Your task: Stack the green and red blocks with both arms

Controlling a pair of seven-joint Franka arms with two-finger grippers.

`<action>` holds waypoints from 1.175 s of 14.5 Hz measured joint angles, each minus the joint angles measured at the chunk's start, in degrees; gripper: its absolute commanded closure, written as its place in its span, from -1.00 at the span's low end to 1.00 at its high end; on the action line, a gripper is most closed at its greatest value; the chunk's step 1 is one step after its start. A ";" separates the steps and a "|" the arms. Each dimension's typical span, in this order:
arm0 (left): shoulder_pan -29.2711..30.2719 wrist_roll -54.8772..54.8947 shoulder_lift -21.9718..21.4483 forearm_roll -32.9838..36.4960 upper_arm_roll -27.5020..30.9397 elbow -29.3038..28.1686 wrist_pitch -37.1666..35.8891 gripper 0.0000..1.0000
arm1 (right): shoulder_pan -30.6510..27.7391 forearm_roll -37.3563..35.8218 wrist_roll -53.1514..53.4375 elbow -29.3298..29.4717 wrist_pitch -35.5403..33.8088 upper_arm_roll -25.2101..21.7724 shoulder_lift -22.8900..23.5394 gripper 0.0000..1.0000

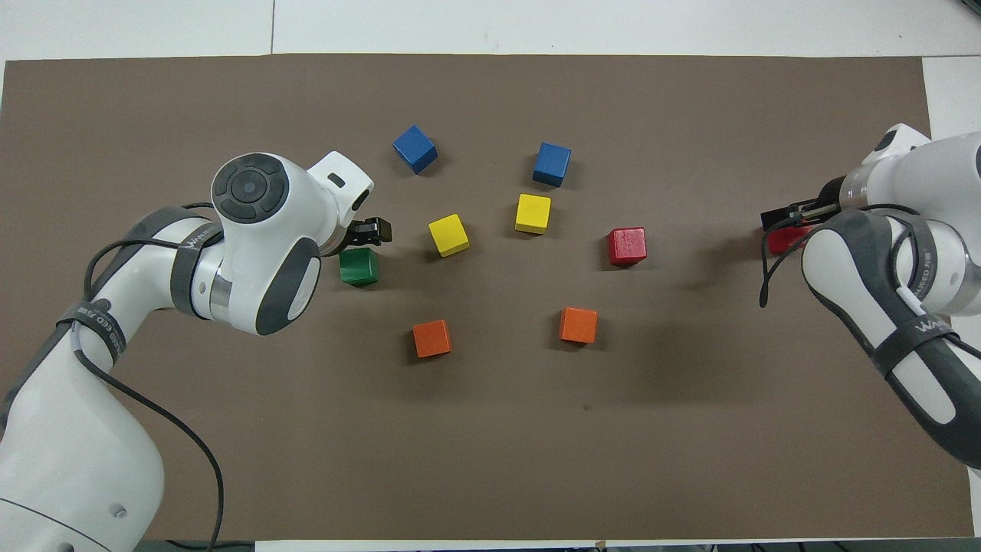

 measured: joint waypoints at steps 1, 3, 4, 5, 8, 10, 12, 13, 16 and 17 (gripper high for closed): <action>0.00 -0.07 0.01 0.00 0.01 -0.74 0.84 -1.00 | 1.32 0.12 2.10 1.95 -2.62 0.04 -0.46 -1.00; 0.00 -0.56 0.02 0.00 0.01 -2.55 3.12 -1.00 | 5.60 0.09 9.85 5.17 -6.23 0.13 -0.84 -1.00; -0.02 -1.11 0.02 0.00 0.00 -3.38 4.29 -1.00 | 8.32 0.01 14.27 6.10 -6.91 0.18 -0.84 -1.00; -0.13 -1.59 0.02 0.00 -0.02 -4.06 5.16 -1.00 | 11.11 -0.08 18.70 6.44 -7.27 0.23 -0.83 -1.00; -0.97 -2.79 0.02 0.01 -0.06 -5.00 6.07 -0.61 | 17.40 -0.68 28.57 5.90 -7.60 0.31 -0.38 -1.00; -1.48 -3.09 0.02 0.01 -0.04 -5.20 6.12 0.42 | 19.20 -0.86 32.38 4.55 -7.39 0.31 0.00 -1.00; -1.76 -3.14 0.02 0.03 -0.03 -5.34 5.93 1.00 | 19.50 -0.92 34.49 2.58 -5.76 0.30 0.18 -1.00; -1.87 -3.14 -0.01 0.15 0.01 -5.32 5.81 1.00 | 19.54 -0.92 34.92 1.94 -5.11 0.31 0.29 -1.00; -1.94 -3.18 -0.44 1.64 0.36 -4.98 4.80 1.00 | 19.76 -0.92 36.58 -0.04 -1.88 0.30 0.74 -1.00; -1.82 -3.18 -1.06 1.82 0.62 -4.46 3.83 1.00 | 20.02 -0.92 36.68 -1.08 -0.46 0.31 0.89 -1.00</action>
